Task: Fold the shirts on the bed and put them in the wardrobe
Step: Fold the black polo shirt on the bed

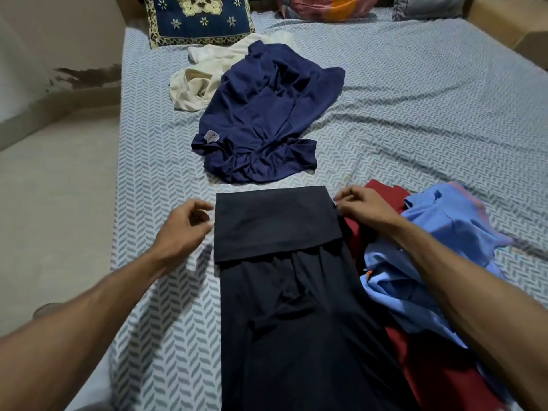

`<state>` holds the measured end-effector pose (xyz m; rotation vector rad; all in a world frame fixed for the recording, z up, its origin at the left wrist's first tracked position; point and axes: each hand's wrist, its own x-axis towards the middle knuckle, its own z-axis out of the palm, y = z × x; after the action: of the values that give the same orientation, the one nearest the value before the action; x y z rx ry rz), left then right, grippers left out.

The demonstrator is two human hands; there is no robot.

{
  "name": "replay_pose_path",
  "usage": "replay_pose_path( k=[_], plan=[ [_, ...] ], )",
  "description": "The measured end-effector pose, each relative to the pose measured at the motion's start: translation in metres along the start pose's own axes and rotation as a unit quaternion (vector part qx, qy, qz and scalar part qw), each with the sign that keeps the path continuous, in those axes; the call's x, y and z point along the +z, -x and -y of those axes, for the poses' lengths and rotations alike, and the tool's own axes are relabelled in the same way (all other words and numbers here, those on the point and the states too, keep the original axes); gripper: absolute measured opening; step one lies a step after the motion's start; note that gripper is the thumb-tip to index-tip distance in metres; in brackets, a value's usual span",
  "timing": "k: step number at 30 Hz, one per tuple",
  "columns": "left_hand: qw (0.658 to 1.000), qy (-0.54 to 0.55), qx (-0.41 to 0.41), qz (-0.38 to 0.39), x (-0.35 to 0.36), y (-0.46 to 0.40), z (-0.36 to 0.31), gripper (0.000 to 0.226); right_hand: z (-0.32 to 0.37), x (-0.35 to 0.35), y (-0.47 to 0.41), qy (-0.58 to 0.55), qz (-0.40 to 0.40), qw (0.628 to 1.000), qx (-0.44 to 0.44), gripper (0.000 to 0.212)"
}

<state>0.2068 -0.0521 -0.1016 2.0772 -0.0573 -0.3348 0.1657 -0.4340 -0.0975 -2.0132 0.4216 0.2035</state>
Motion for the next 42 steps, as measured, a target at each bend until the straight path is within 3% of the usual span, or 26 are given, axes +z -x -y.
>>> replay_pose_path(
  k=[2,4,7,10,13,15,18,22,25,31,35,40,42],
  plan=[
    [0.999,0.008,-0.038,-0.035,0.005,-0.020,0.000,0.024,0.011,0.013,-0.020,-0.023,-0.030,0.998,0.044,0.019],
    [0.997,-0.008,-0.066,-0.045,0.011,-0.035,0.000,0.033,0.020,0.024,-0.035,-0.027,-0.039,0.996,0.077,0.023],
    [0.995,-0.032,-0.093,-0.005,0.014,-0.052,-0.011,0.036,0.024,0.025,-0.051,-0.018,-0.003,0.992,0.125,0.024],
    [0.991,0.011,-0.122,0.053,0.015,-0.061,-0.027,0.026,0.029,0.025,-0.052,0.000,0.014,0.991,0.131,0.030],
    [0.991,0.005,-0.131,0.042,0.016,-0.062,-0.034,0.019,0.033,0.028,-0.044,0.006,-0.001,0.992,0.126,0.027],
    [0.991,0.048,-0.119,0.027,0.015,-0.052,-0.041,0.025,0.041,0.022,-0.035,-0.041,0.005,0.992,0.123,0.024],
    [0.998,0.039,-0.055,0.008,0.006,-0.023,-0.054,0.032,0.063,0.009,-0.008,-0.050,0.017,0.997,0.055,0.035],
    [0.999,0.005,0.042,0.005,-0.011,0.030,-0.077,0.033,0.082,-0.016,0.052,0.046,0.031,0.996,-0.067,0.041],
    [0.989,-0.091,0.110,0.029,-0.021,0.086,-0.086,0.028,0.077,-0.034,0.114,0.148,0.047,0.980,-0.127,0.033],
    [0.932,-0.240,0.259,0.084,-0.003,0.207,-0.070,0.036,0.015,-0.027,0.250,0.291,-0.024,0.915,-0.279,0.015],
    [0.877,-0.228,0.391,0.162,0.023,0.266,-0.057,0.008,-0.039,-0.011,0.297,0.338,-0.020,0.888,-0.311,0.022],
    [0.868,-0.319,0.313,0.218,0.050,0.280,0.002,0.027,-0.081,0.009,0.328,0.432,0.000,0.855,-0.288,0.032],
    [0.854,-0.360,0.276,0.254,0.058,0.279,0.019,0.028,-0.091,0.015,0.329,0.467,0.043,0.846,-0.253,0.036]
  ],
)
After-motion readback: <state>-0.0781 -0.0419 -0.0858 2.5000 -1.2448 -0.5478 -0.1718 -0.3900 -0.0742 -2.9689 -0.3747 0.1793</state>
